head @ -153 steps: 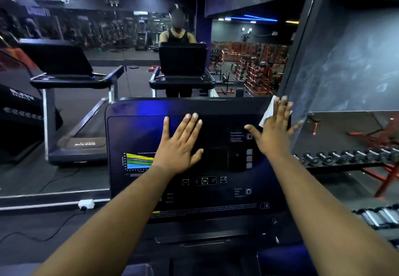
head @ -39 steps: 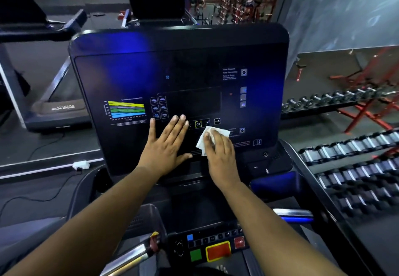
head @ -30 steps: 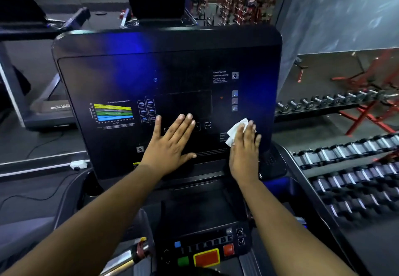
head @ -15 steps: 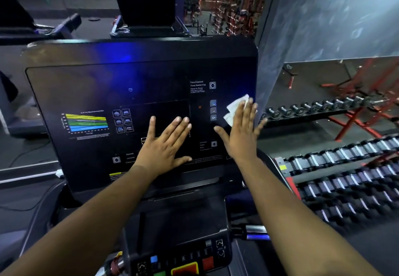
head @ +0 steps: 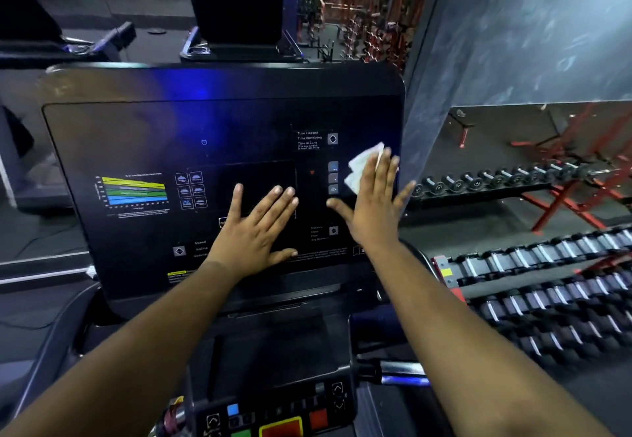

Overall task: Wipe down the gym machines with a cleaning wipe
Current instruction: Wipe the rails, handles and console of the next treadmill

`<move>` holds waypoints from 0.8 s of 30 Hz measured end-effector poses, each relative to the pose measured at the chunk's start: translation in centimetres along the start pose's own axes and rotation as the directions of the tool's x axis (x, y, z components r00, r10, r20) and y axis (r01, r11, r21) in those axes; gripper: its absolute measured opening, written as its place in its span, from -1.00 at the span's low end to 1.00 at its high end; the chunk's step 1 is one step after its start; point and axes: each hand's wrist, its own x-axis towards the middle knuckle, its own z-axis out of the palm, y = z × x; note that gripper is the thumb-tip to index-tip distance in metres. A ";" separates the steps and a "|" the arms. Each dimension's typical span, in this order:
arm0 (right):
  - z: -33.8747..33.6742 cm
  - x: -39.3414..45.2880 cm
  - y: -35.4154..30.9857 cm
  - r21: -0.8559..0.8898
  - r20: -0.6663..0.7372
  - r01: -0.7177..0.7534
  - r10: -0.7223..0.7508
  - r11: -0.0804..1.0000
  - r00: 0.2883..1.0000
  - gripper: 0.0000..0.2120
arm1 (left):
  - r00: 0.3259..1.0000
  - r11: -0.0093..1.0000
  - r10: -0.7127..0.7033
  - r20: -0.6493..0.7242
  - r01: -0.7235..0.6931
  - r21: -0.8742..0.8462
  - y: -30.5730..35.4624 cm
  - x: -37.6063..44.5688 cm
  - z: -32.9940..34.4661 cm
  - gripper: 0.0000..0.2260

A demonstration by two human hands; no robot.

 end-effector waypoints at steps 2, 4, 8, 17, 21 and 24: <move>-1.8 2.4 -2.1 0.026 -0.034 0.015 -0.014 1.000 0.999 0.17 | 1.000 1.000 0.003 -0.002 -0.003 -0.010 0.0 0.0 -0.2 -0.14; -1.8 2.4 -4.2 -0.034 -0.008 0.155 -0.155 0.987 0.988 0.17 | 1.000 1.000 -0.009 -0.003 0.009 -0.024 -0.1 0.0 -0.3 -0.13; 1.6 -2.2 -3.1 -0.214 0.117 0.485 -0.470 0.848 0.875 0.18 | 0.996 0.996 -0.089 0.025 0.090 -0.025 -0.6 -1.1 -0.3 -0.12; -3.8 4.3 -0.1 -0.129 -0.035 0.067 -0.072 0.989 0.997 0.19 | 0.990 0.991 -0.108 0.094 0.115 -0.072 -0.4 -1.9 -0.8 -0.17; -0.5 0.0 -4.4 -0.147 0.080 0.311 -0.303 0.939 0.950 0.22 | 0.992 0.991 -0.110 0.063 0.114 -0.065 -0.5 -2.0 -0.3 -0.16; 4.0 -6.8 -2.9 -0.168 0.204 0.463 -0.429 0.870 0.880 0.19 | 0.992 0.992 -0.111 0.060 0.114 -0.053 -0.4 -2.2 0.0 -0.16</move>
